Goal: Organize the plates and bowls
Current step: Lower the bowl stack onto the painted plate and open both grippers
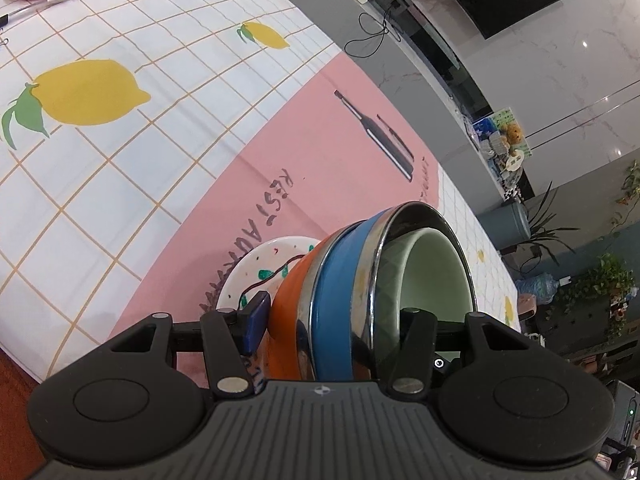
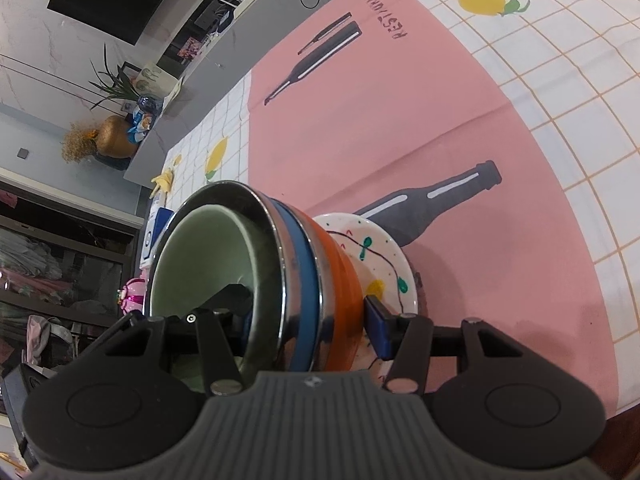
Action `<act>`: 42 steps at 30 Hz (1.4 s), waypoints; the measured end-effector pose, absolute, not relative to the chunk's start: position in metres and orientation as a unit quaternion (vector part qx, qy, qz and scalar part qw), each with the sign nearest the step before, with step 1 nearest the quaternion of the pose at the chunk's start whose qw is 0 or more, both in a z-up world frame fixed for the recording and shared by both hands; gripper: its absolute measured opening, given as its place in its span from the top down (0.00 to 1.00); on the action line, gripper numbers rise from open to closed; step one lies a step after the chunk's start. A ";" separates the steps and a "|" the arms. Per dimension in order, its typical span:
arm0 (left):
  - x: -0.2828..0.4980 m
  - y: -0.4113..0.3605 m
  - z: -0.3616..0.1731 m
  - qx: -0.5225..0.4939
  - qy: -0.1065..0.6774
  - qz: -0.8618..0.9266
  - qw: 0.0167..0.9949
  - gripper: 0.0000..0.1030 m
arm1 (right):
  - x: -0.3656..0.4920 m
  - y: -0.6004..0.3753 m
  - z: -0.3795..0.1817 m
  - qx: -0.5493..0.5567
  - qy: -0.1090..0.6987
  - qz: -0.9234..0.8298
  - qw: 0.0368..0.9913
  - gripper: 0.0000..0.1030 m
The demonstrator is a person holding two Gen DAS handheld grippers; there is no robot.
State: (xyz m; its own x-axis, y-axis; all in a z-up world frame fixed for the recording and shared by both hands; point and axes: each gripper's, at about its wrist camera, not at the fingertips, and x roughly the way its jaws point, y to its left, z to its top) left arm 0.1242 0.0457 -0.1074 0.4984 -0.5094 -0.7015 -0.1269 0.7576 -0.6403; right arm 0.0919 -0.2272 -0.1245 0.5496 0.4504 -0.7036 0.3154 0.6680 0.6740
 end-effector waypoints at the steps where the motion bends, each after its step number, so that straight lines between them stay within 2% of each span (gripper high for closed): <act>1: 0.124 0.045 -0.109 -0.324 0.490 -0.118 0.801 0.42 | 0.092 -0.227 -0.126 0.405 0.474 0.043 0.781 0.49; 12: 0.122 0.048 -0.111 -0.322 0.487 -0.127 0.802 0.42 | 0.093 -0.222 -0.130 0.382 0.473 0.044 0.792 0.49; 18: 0.122 0.043 -0.107 -0.306 0.486 -0.127 0.808 0.41 | 0.096 -0.221 -0.130 0.379 0.476 0.044 0.792 0.45; 21: 0.121 0.043 -0.105 -0.301 0.476 -0.120 0.817 0.29 | 0.096 -0.220 -0.129 0.381 0.475 0.049 0.792 0.38; 22: 0.121 0.044 -0.104 -0.304 0.473 -0.119 0.818 0.25 | 0.096 -0.220 -0.129 0.382 0.475 0.049 0.792 0.31; 23: 0.121 0.046 -0.104 -0.309 0.471 -0.120 0.817 0.24 | 0.096 -0.221 -0.130 0.385 0.475 0.048 0.790 0.25; 24: 0.121 0.047 -0.104 -0.313 0.470 -0.123 0.816 0.23 | 0.096 -0.222 -0.131 0.390 0.475 0.047 0.787 0.24; 26: 0.122 0.048 -0.105 -0.318 0.469 -0.126 0.814 0.21 | 0.096 -0.224 -0.133 0.400 0.476 0.049 0.782 0.23; 34: 0.122 0.052 -0.098 -0.320 0.462 -0.120 0.819 0.20 | 0.095 -0.225 -0.128 0.402 0.473 0.053 0.782 0.22; 42: 0.111 0.056 -0.051 -0.260 0.416 -0.111 0.865 0.20 | 0.082 -0.224 -0.089 0.343 0.441 0.029 0.829 0.21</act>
